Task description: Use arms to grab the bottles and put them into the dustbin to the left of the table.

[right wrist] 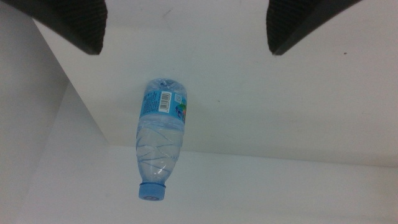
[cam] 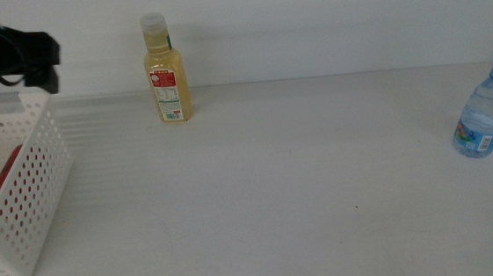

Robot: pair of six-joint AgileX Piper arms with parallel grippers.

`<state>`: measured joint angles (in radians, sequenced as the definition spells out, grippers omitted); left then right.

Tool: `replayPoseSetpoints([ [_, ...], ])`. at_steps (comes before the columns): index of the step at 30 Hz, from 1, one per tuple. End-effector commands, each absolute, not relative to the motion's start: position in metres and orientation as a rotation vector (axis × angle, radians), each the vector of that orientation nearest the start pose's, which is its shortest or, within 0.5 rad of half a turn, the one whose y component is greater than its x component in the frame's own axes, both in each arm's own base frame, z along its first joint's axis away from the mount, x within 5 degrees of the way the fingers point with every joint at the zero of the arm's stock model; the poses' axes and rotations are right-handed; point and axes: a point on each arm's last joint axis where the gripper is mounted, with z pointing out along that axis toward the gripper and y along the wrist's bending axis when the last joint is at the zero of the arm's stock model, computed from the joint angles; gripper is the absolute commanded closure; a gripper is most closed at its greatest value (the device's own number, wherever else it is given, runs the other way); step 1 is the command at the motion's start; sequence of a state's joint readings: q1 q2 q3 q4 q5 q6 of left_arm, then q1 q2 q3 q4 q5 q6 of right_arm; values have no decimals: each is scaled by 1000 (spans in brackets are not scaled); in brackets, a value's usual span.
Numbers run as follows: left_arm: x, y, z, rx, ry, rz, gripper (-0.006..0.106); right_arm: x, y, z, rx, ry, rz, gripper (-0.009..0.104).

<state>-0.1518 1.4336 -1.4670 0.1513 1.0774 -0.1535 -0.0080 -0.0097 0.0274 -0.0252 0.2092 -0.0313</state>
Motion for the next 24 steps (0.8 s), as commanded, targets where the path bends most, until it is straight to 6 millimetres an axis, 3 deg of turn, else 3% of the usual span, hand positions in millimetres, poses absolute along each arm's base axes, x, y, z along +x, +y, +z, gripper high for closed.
replayPoseSetpoints([
  [1, 282, -44, 411, 81, 2351, 48, 12, 54, -1, 196, -39, 1600, -65, 28],
  [6, 270, -72, 415, 223, 2214, -10, 12, 54, -1, 196, -39, 1600, -65, 28],
  [10, 264, -89, 404, 298, 2012, -120, 12, 54, -1, 196, -39, 1600, -65, 28],
  [18, 243, -97, 336, 279, 1789, -322, 12, 54, -1, 196, -39, 1600, -65, 28],
  [24, 232, -91, 289, 195, 1796, -387, 12, 54, -1, 196, -39, 1600, -65, 28],
])
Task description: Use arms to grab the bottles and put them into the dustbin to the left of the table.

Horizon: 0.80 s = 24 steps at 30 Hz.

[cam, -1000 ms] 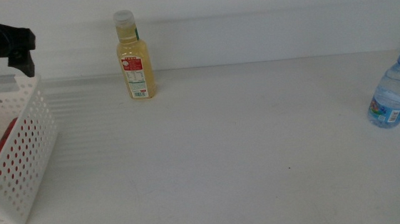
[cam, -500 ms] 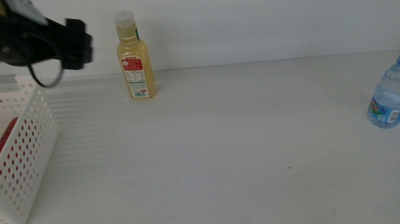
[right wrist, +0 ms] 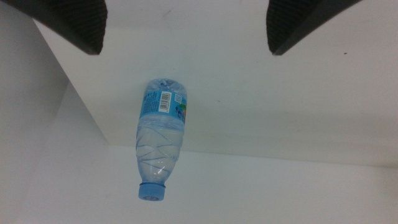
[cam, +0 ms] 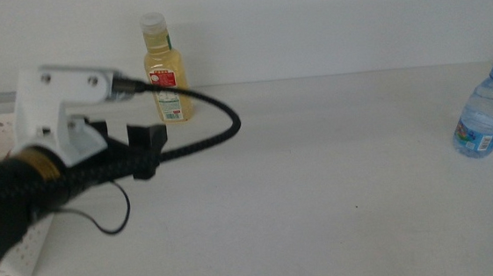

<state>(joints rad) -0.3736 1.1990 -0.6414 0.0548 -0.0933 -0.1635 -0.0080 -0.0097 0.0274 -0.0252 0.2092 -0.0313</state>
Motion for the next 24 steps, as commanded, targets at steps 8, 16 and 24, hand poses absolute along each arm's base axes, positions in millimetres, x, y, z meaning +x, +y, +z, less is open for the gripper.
replayPoseSetpoints([
  [8, 221, -83, 260, 80, 1728, -431, 12, 54, -1, 196, -39, 1600, -65, 28],
  [16, 217, -81, 258, 112, 1650, -397, 12, 54, -1, 196, -39, 1600, -65, 28],
  [24, 223, -83, 254, 155, 1627, -352, 12, 54, -1, 196, -39, 1600, -65, 28],
])
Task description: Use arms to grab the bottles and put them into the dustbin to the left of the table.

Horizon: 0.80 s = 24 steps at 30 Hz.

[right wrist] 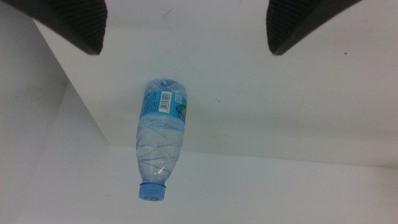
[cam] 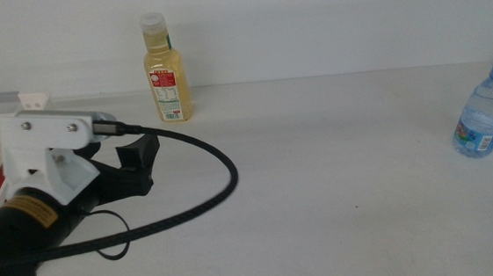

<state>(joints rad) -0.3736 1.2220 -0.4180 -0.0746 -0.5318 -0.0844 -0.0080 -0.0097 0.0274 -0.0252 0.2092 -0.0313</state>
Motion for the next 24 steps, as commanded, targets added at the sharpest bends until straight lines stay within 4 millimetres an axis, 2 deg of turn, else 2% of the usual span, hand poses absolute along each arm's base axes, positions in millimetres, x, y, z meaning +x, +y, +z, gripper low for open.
replayPoseSetpoints([
  [1, 226, -84, 253, 165, 1616, -338, 12, 54, -1, 196, -39, 1600, -65, 28],
  [10, 280, -103, 246, 214, 1640, -271, 12, 54, -1, 196, -39, 1600, -65, 28],
  [24, 379, -106, 228, 131, 1641, -226, 12, 54, -1, 196, -39, 1600, -65, 28],
])
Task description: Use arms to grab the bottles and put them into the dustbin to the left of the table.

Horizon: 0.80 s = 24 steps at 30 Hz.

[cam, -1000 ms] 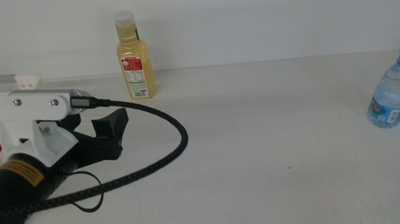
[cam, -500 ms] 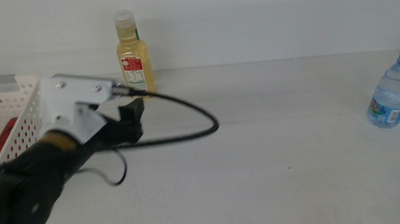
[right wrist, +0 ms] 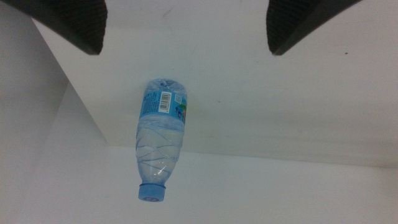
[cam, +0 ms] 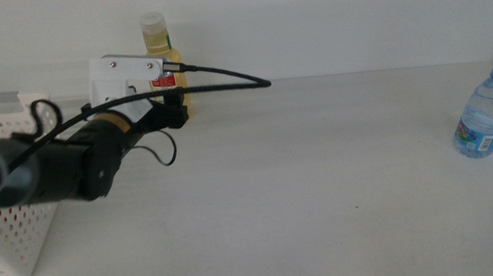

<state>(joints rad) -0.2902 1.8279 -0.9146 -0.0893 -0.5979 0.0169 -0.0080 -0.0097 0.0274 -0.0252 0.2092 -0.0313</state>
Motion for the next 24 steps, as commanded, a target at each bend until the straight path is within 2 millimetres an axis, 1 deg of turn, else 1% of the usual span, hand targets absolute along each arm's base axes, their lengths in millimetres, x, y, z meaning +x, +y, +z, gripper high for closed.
replayPoseSetpoints([
  [1, 385, -106, 226, 126, 1640, -224, 12, 54, -1, 196, -39, 1600, -65, 28],
  [5, 409, -107, 216, 114, 1638, -213, 12, 54, -1, 196, -39, 1600, -65, 28],
  [9, 426, -106, 210, 101, 1636, -206, 12, 54, -1, 196, -39, 1600, -65, 28],
  [24, 467, -106, 191, 81, 1609, -191, 12, 54, -1, 196, -39, 1600, -65, 28],
])
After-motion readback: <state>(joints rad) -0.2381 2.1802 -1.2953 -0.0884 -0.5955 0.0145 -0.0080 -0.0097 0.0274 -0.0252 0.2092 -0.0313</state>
